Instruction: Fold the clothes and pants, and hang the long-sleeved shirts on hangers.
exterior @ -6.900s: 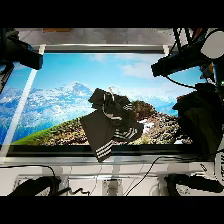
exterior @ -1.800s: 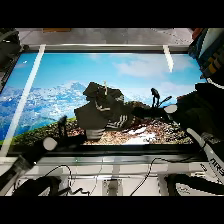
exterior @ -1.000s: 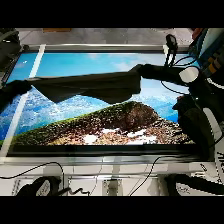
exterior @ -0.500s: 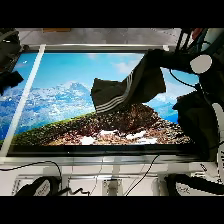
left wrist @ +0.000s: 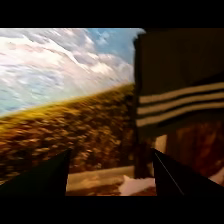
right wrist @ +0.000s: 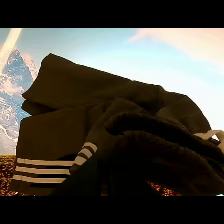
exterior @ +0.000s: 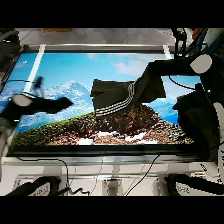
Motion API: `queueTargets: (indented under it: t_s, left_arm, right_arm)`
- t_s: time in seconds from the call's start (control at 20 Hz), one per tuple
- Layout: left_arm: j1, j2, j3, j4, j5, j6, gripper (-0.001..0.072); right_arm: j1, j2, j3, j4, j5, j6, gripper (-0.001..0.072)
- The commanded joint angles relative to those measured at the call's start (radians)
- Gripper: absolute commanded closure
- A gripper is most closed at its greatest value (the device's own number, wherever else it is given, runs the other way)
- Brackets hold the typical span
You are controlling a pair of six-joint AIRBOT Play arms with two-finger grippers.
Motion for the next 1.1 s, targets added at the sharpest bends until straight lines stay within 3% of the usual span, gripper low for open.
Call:
queueTargets:
  t_s: [0.0,0.2,0.6,0.65,0.75,0.85,0.95,1.05]
  left_arm:
    - [-0.206,-0.138,-0.028,-0.115,0.101,0.035,0.0141]
    - [-0.281,-0.245,-0.027,-0.121,0.226,0.035,0.0126]
    - [-0.286,-0.338,-0.024,-0.208,0.273,0.047,0.0133]
    - [-0.286,-0.338,-0.022,-0.217,0.281,0.05,0.0165]
    - [-0.286,-0.338,-0.012,-0.216,0.286,0.05,0.0343]
    - [-0.288,-0.338,-0.008,-0.216,0.294,0.05,0.0373]
    - [-0.299,-0.338,-0.007,-0.216,0.304,0.05,0.0571]
    - [-0.308,-0.338,-0.006,-0.212,0.339,0.053,0.069]
  right_arm:
    - [0.001,0.0,0.001,-0.01,0.019,0.002,0.0689]
    - [0.001,0.0,0.001,-0.01,0.032,0.001,0.0689]
    - [0.001,0.0,0.001,-0.01,0.03,0.001,0.0689]
    - [0.001,0.0,0.001,-0.01,0.03,0.001,0.0689]
    - [0.001,0.0,0.001,-0.01,0.03,0.001,0.0689]
    - [0.001,0.0,0.001,-0.01,0.03,0.001,0.0689]
    - [0.001,0.0,0.001,-0.009,0.03,0.001,0.0689]
    - [0.001,0.0,0.001,-0.008,0.031,0.001,0.0689]
